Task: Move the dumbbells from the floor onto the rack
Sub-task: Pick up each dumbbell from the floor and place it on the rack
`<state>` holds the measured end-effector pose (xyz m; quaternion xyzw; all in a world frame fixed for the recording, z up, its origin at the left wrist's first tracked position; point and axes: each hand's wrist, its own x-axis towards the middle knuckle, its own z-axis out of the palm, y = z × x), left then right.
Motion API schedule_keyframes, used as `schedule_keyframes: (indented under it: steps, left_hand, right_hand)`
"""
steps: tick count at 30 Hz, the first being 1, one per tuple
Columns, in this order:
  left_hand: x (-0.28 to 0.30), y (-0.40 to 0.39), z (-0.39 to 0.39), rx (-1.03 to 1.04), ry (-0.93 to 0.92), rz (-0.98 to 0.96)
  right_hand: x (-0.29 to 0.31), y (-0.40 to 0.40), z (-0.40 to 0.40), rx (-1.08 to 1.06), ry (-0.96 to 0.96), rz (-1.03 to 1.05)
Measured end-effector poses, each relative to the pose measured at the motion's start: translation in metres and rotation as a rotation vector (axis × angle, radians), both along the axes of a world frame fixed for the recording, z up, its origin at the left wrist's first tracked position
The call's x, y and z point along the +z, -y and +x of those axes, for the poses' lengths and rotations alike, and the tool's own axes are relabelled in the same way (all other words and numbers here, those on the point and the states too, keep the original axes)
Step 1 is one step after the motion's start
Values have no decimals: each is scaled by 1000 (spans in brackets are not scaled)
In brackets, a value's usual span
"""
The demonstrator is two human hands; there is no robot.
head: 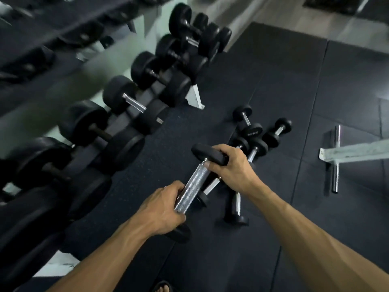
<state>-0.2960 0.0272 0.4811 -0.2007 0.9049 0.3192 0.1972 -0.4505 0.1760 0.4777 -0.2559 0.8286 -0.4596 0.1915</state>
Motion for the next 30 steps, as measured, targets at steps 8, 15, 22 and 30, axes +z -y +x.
schedule_keyframes:
  steps: [8,15,22,30]
  left_hand:
    - [105,42,8,127,-111,-48]
    - [165,123,22,256,-225,-36]
    - [205,249,42,339,-312,-1]
    - [227,370,76,526,-347,-6]
  right_hand:
    - [114,62,-8,116,-80,-71]
    - [193,165,-6,252,-182,-90]
    - [242,310,5,361,-232,-110]
    - [271,467,30,542,-262,-119]
